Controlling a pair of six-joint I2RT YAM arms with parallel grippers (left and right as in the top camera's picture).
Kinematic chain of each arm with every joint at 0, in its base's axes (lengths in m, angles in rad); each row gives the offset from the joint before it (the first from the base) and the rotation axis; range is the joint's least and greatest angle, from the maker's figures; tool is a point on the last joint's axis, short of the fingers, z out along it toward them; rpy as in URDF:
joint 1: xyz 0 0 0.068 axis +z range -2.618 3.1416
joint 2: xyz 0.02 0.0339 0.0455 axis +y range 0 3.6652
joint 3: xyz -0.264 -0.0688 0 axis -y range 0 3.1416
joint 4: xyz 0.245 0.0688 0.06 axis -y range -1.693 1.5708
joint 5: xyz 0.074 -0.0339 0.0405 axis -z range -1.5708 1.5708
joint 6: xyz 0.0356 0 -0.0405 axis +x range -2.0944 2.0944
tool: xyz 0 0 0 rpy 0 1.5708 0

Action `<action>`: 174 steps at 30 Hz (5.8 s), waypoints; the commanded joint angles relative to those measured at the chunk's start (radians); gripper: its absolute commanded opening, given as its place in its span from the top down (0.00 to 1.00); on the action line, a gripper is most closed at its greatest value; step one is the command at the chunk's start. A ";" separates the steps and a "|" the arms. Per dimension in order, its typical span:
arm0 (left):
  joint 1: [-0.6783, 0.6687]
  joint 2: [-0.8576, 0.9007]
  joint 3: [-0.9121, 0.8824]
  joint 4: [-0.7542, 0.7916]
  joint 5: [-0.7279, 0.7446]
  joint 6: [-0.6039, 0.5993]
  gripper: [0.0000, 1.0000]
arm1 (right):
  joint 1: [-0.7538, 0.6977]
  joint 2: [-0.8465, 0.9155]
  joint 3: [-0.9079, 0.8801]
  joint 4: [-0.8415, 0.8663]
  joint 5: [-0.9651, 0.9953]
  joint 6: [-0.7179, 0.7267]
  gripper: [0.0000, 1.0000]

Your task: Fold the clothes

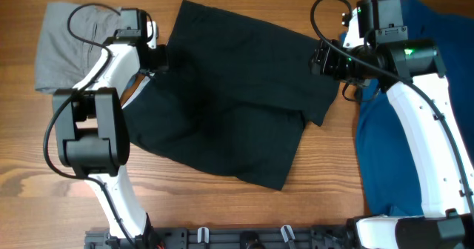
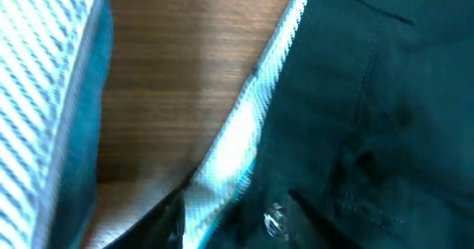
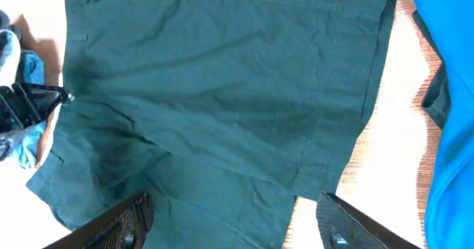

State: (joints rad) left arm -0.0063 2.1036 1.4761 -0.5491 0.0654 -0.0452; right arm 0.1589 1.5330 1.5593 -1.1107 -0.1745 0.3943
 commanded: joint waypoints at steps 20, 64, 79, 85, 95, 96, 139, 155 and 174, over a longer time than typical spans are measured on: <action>-0.133 -0.028 0.014 -0.037 0.124 0.097 0.63 | -0.207 0.605 -0.010 0.480 0.158 -0.108 0.28; -0.113 -0.224 0.009 -0.328 0.035 0.037 0.18 | -0.151 0.315 -0.457 0.439 -0.154 -0.151 0.56; -0.113 -0.170 -0.243 -0.130 0.110 0.037 0.18 | -0.269 0.204 -0.378 0.502 -0.142 -0.120 0.96; -0.112 -0.170 -0.288 -0.066 0.109 0.037 0.17 | -0.269 0.244 -0.380 0.692 -0.135 -0.069 0.63; -0.113 -0.206 -0.232 -0.011 0.125 0.037 0.16 | -0.280 0.182 -0.379 0.301 -0.144 -0.133 0.35; -0.112 -0.207 -0.231 0.016 0.125 0.037 0.15 | -0.280 0.181 -0.379 0.248 -0.160 -0.138 0.35; -0.028 -0.085 -0.219 0.319 0.227 -0.038 0.36 | -0.284 0.107 -0.523 0.540 -0.158 -0.208 0.26; -0.016 -0.067 -0.204 0.370 0.260 -0.050 0.96 | -0.284 0.107 -0.523 0.570 -0.094 -0.206 0.27; 0.010 -0.125 -0.181 0.343 0.222 -0.114 0.53 | -0.281 0.259 -0.526 0.579 0.076 -0.065 0.96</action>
State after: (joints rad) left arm 0.0185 1.9663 1.2842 -0.1680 0.2607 -0.2150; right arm -0.1207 1.7683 1.0290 -0.4828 -0.2516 0.2260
